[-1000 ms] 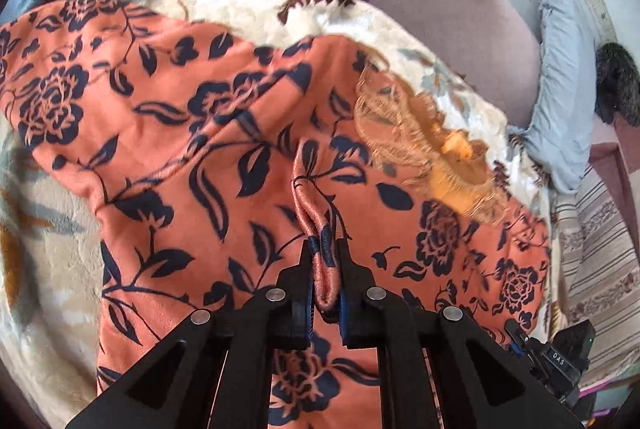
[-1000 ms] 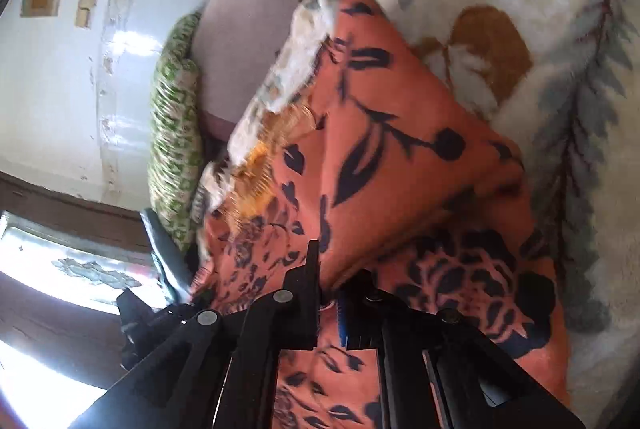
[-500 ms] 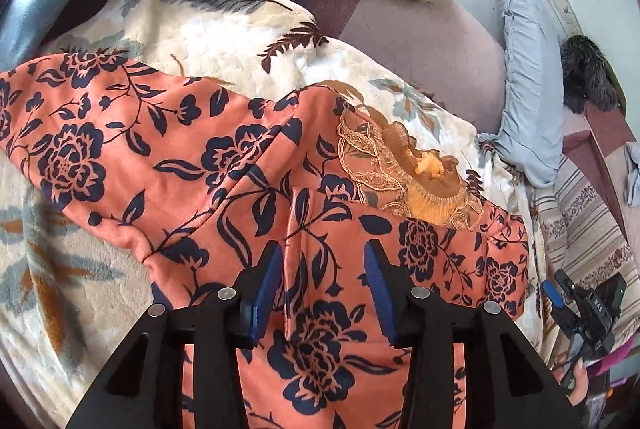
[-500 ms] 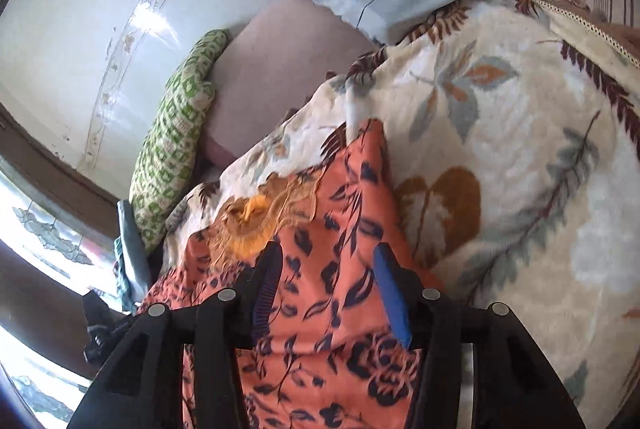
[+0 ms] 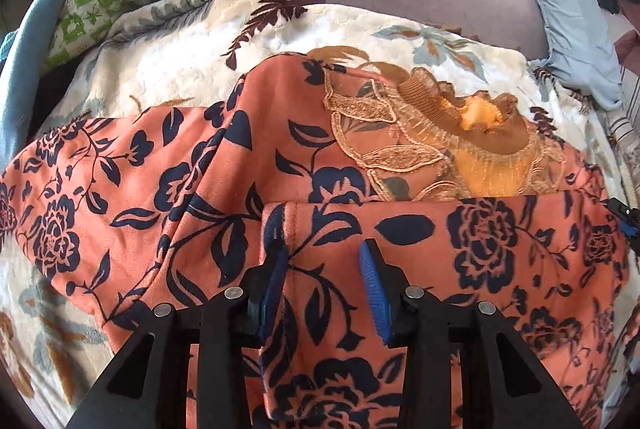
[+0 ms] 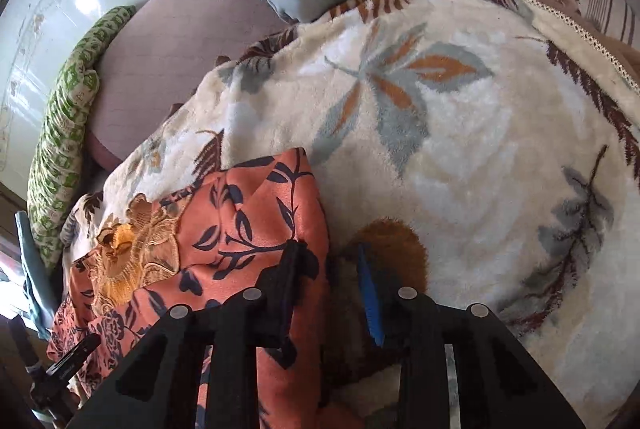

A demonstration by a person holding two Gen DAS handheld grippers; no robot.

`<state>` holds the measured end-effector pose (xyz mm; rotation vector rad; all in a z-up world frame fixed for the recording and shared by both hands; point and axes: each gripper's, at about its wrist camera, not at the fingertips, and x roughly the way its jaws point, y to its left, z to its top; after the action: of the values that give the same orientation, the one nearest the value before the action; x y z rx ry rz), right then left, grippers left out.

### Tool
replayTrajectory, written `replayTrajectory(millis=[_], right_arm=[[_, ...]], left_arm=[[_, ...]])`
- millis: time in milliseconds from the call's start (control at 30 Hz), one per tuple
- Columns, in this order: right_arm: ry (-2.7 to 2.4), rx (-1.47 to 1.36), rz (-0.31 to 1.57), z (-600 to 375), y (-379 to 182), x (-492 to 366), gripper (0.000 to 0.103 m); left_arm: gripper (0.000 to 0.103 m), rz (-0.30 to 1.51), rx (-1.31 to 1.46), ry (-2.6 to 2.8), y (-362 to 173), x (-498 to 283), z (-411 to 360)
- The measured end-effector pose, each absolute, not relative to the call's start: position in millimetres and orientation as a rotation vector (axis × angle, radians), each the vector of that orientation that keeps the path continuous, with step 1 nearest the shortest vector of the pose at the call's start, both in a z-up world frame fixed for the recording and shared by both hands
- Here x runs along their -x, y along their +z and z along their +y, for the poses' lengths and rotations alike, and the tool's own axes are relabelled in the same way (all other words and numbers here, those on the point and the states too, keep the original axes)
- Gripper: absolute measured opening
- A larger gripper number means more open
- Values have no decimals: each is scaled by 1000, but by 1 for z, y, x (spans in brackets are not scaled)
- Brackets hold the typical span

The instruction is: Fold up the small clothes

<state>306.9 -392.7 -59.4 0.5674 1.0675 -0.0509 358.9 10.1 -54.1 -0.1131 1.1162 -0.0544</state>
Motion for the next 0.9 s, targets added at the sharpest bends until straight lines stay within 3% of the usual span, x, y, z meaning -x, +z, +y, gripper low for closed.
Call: replayTrajectory(millis=[133,267,333,433,533,733,900], right_arm=[[122,-626,1014,-377,-31,-275,31],[108,-560,1169,-362,-63,-244,31],[109,-542,1164,-358,-71,-236,25],[91,-550,1157,-348,-53,-240,34],[135,-472,1146,-322,-32,-246,37],[254,-332,1182,-228,-5,-261,51],[411,-169,1214,-107,4,-283,57]], left_arm=[[39,1065,254,-135,-38,-339,19],[42,1117,222,-159,-56,-326,11],[42,1183,210,-145,-70,-326,12],[42,1176,224,-161,-59,-322,16],[42,1168,299,-184,-40,-319,34],[50,1055,402,-100,0,-312,125],[50,931,568,189,4,-295,256]])
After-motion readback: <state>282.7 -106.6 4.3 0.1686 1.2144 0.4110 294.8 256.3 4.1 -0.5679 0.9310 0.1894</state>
